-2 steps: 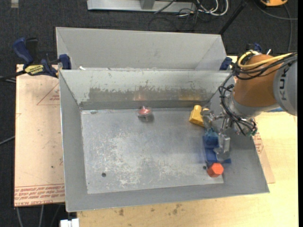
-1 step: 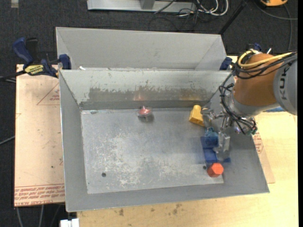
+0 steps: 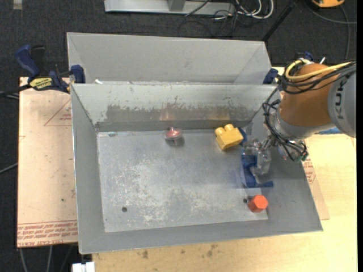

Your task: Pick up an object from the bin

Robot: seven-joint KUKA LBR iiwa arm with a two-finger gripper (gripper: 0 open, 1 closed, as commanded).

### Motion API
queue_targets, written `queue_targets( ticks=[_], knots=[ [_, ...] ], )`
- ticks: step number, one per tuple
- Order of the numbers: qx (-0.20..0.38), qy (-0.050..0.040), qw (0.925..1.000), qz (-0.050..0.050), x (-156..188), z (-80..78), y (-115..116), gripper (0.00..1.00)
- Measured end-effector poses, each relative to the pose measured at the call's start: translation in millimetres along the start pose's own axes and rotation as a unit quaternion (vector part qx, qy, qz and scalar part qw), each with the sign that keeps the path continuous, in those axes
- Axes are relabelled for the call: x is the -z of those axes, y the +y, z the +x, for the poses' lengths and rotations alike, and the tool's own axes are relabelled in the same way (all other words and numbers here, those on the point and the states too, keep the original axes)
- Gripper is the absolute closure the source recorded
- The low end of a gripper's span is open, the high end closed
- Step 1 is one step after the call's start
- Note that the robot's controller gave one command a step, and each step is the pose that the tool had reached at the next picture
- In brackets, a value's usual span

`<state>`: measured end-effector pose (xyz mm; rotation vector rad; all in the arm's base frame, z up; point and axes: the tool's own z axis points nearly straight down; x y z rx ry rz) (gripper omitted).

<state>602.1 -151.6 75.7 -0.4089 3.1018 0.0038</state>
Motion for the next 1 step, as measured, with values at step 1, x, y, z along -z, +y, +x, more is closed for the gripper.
queue_targets(
  ticks=[1],
  knots=[
    [0.0,0.001,1.0,0.003,92.0,-4.3,-0.6,1.0]
  ],
)
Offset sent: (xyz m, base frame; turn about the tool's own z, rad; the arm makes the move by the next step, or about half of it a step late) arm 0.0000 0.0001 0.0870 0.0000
